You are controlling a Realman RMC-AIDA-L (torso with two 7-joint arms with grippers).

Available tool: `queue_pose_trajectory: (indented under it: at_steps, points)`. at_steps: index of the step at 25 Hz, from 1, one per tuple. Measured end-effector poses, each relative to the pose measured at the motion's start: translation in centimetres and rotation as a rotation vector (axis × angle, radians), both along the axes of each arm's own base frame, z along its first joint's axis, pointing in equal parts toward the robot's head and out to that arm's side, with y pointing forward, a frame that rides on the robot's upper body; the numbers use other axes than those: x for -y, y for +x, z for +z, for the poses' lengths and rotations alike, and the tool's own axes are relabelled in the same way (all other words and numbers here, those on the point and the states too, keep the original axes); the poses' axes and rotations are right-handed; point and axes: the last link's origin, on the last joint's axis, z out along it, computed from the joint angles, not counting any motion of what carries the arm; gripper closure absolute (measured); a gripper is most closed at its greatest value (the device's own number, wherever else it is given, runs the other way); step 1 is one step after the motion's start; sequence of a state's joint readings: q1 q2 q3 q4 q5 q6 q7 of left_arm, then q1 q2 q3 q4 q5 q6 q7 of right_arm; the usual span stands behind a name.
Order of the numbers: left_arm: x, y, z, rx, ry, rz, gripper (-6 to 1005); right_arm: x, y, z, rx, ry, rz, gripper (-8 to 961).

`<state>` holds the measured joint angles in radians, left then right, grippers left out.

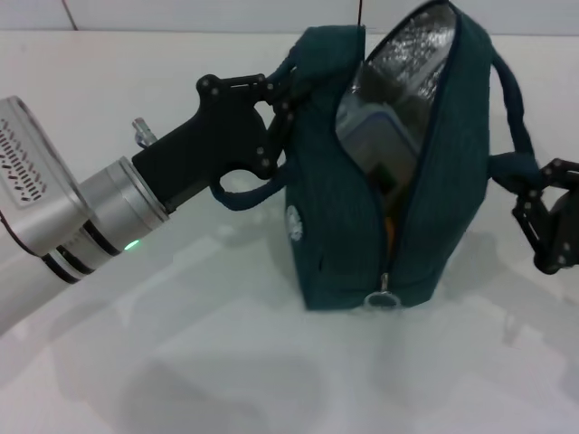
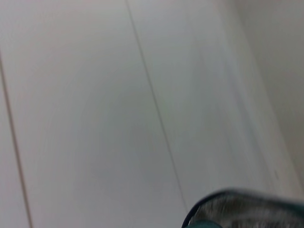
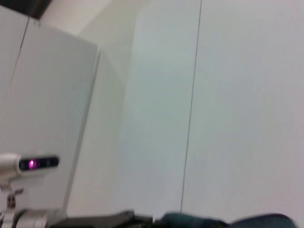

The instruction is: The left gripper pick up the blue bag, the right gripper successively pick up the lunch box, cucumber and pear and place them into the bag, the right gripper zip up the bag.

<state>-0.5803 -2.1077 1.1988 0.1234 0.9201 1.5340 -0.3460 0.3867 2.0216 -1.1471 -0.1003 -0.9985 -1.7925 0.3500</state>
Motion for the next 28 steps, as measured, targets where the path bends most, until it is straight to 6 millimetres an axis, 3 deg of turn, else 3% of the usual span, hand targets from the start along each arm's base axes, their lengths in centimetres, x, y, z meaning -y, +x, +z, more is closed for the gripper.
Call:
queue_pose_trajectory:
  at_steps: [10,17,28]
  points:
    - [0.2,-1.1,-0.4,-0.01,-0.004,0.068,847,0.2,-0.2,0.2,-0.023,-0.008,0.012,894]
    - [0.5,-0.7,-0.3,0.028,-0.028,0.048,579,-0.8,-0.1,-0.9,0.024,-0.03,-0.033,894]
    - [0.7,-0.7,0.2,0.085,-0.048,0.067,150,-0.6,0.1,-1.0,-0.001,-0.1,-0.055,895]
